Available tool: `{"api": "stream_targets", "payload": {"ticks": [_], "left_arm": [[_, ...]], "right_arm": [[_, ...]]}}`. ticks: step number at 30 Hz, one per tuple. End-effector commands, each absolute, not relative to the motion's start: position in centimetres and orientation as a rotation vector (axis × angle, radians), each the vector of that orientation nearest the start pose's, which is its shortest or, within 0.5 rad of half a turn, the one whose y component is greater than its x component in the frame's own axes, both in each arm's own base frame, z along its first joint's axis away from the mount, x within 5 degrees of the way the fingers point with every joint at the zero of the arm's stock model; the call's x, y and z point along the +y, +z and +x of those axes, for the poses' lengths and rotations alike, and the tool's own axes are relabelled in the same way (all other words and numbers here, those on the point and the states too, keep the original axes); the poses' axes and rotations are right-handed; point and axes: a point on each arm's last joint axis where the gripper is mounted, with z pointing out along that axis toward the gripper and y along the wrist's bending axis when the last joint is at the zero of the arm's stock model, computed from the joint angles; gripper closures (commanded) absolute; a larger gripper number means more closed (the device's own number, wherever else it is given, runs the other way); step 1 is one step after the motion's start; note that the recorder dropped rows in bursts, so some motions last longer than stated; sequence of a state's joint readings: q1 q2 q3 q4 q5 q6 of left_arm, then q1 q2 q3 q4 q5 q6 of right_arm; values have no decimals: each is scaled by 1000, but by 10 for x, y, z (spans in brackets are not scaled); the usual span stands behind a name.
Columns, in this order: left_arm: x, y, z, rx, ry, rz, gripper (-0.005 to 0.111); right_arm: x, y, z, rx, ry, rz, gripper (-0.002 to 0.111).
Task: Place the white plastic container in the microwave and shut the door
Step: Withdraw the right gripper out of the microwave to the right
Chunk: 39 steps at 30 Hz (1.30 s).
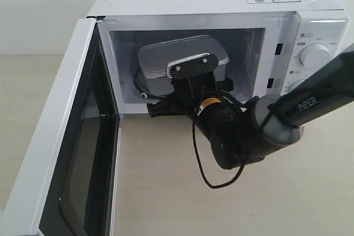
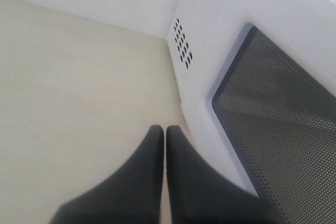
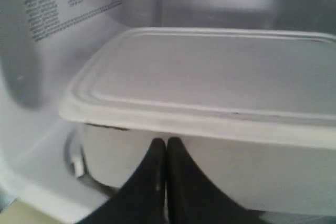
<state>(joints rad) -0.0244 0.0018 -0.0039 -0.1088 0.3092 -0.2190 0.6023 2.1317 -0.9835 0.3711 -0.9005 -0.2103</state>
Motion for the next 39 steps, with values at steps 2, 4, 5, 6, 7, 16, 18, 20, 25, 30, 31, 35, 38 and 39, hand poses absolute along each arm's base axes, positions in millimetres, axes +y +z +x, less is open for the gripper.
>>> {"api": "stream_targets", "payload": {"ticks": [2,4,5,6,7,16,18,20,25,30,31,35,38,39], "left_arm": [[-4,186,54,1780,-281,-249,103],[-4,186,54,1780,-281,-249,103],[-4,186,54,1780,-281,-249,103],[-4,186,54,1780,-281,-249,103],[-4,186,54,1780,-281,-249,103],[-4,186,54,1780,-281,-249,103],[-4,186,54,1780,-281,-249,103],[-4,186,54,1780,-281,-249,103],[-4,186,54,1780,-281,-249,103],[-4,186,54,1780,-281,-249,103],[-4,186,54,1780,-281,-249,103],[-4,186,54,1780,-281,-249,103],[-4,186,54,1780,-281,-249,103],[-4,186,54,1780,-281,-249,103]], "right_arm": [[213,120,367,1716,175,-232,108],[215,120,370,1713,178,-230,108],[216,119,370,1717,179,-232,108],[216,119,370,1717,179,-232,108],[215,119,370,1721,176,-220,108],[199,131,341,1756,159,-126,108],[196,140,329,1760,166,-145,108],[190,146,317,1780,174,-157,108],[171,161,281,1870,207,-185,108],[159,191,248,1986,313,-241,108],[158,198,241,2018,345,-267,108],[155,223,212,2129,460,-408,108],[148,244,188,2165,551,-483,108],[146,249,181,2172,578,-497,108]]}}
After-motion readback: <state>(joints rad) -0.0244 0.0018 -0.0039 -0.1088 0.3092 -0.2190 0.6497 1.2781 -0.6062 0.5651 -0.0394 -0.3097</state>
